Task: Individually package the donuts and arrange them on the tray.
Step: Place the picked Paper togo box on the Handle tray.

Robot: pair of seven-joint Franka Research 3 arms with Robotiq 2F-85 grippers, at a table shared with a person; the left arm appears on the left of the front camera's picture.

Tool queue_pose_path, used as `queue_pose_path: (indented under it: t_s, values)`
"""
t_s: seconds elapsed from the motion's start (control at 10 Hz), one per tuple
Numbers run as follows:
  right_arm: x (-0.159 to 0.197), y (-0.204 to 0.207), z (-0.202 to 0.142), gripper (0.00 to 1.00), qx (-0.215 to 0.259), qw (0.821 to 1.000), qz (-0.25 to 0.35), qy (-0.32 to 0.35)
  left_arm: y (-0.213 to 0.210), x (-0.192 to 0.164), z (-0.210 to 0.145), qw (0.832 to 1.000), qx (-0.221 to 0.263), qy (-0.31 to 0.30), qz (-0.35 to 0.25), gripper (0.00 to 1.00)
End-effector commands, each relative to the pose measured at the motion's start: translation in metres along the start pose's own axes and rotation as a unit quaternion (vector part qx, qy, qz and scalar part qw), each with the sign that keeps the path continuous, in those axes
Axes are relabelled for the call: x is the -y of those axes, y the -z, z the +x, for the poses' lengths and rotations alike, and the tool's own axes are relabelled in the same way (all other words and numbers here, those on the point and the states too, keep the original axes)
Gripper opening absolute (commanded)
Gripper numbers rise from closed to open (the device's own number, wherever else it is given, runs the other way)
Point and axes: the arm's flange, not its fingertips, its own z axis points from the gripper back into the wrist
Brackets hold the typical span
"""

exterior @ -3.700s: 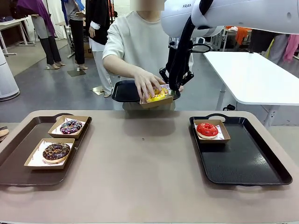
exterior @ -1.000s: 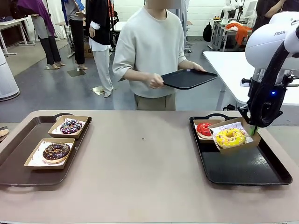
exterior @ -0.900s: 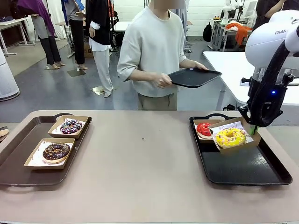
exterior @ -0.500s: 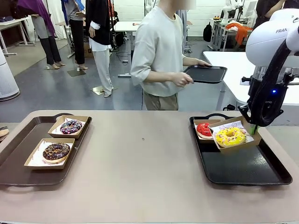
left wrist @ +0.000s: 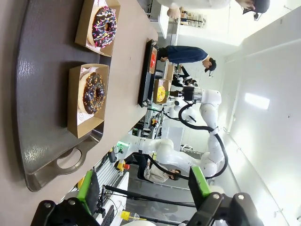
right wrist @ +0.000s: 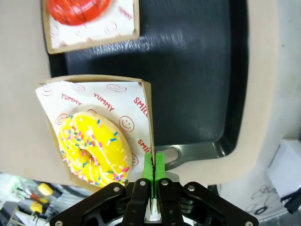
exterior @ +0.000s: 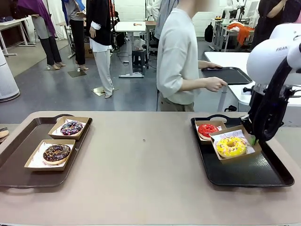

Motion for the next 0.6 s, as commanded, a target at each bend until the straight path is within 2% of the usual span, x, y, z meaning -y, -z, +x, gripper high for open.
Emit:
queue_pose_path:
  t_s: [0.0,0.3,0.5]
  values:
    - [-0.001,0.018,-0.012,0.01,0.004,1.000,0.012,-0.011,-0.002,0.002,-0.001,1.000,0.002,0.000,0.001,1.00]
    - [0.002,0.044,0.001,0.01,0.016,1.000,0.026,0.004,-0.002,0.002,-0.001,1.000,0.002,0.000,0.001,1.00]
    - [0.002,0.056,0.013,0.01,0.007,1.000,0.027,0.012,-0.002,0.002,-0.001,1.000,0.002,0.000,0.001,1.00]
